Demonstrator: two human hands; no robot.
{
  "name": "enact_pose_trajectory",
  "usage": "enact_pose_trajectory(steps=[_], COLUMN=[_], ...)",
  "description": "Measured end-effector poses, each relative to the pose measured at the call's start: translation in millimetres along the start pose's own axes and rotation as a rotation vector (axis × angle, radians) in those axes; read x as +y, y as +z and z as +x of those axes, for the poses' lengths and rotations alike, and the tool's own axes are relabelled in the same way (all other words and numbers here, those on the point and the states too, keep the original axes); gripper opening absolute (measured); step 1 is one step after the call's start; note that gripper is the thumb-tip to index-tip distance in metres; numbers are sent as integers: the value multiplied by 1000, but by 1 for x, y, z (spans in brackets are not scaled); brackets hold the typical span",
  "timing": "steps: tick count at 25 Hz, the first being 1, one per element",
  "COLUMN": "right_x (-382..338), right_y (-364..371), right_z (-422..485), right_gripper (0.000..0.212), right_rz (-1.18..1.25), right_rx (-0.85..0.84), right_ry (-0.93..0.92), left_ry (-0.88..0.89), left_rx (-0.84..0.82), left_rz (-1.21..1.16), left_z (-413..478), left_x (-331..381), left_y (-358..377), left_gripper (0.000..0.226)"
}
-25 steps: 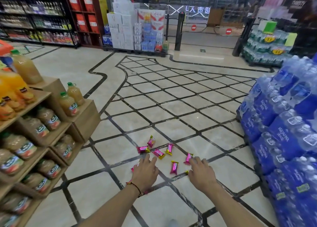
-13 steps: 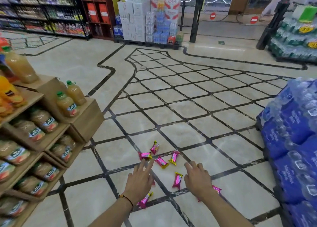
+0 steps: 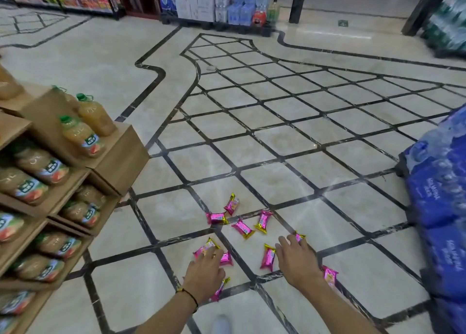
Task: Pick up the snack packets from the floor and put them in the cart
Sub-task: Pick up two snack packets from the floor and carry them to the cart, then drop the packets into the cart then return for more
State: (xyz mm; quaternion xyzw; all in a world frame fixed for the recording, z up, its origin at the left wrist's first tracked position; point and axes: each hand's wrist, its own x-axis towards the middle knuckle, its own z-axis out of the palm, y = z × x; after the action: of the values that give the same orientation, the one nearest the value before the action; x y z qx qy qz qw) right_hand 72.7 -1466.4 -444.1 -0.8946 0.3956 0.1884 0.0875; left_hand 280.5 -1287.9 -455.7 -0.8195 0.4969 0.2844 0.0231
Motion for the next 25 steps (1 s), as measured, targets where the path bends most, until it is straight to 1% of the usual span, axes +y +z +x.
enact_pose_trajectory(steps=[1, 2, 3, 5, 6, 7, 10, 12, 16, 19, 22, 25], right_x=[-1, -2, -5, -11, -13, -14, -18, -16, -9, -1, 7, 12], right_y=[13, 23, 29, 35, 40, 46, 80, 110, 176, 242, 325, 396], right_z=[13, 23, 32, 44, 50, 56, 80, 101, 139, 177, 222, 260], right_gripper=[63, 62, 54, 35, 34, 37, 45, 46, 46, 48, 51, 48], right_rz=[-12, -19, -27, 0, 28, 44, 27, 15, -7, -21, 12, 53], right_rx=[-16, -33, -54, -32, -24, -34, -96, -124, -170, -178, -164, -178], right_ry=[-4, 0, 19, 84, 108, 126, 130, 130, 119, 113, 128, 158], left_ry=[-16, -32, -38, -43, -43, -47, -47, -30, -25, -18, 13, 12], left_rx=[-32, -73, -112, -165, -171, -179, -192, -175, -225, -248, -236, -192], left_rz=[-74, -153, -209, -257, -265, -265, -222, -214, -240, -218, -104, 47], left_z=[12, 24, 36, 60, 70, 79, 109, 132, 171, 203, 241, 276], left_x=[-10, -19, -28, -45, -54, -61, -86, -99, -117, -128, -136, -149], left_y=[7, 15, 23, 40, 48, 56, 94, 126, 200, 271, 339, 408], left_gripper=[51, 51, 51, 53, 54, 53, 53, 54, 50, 62, 69, 68])
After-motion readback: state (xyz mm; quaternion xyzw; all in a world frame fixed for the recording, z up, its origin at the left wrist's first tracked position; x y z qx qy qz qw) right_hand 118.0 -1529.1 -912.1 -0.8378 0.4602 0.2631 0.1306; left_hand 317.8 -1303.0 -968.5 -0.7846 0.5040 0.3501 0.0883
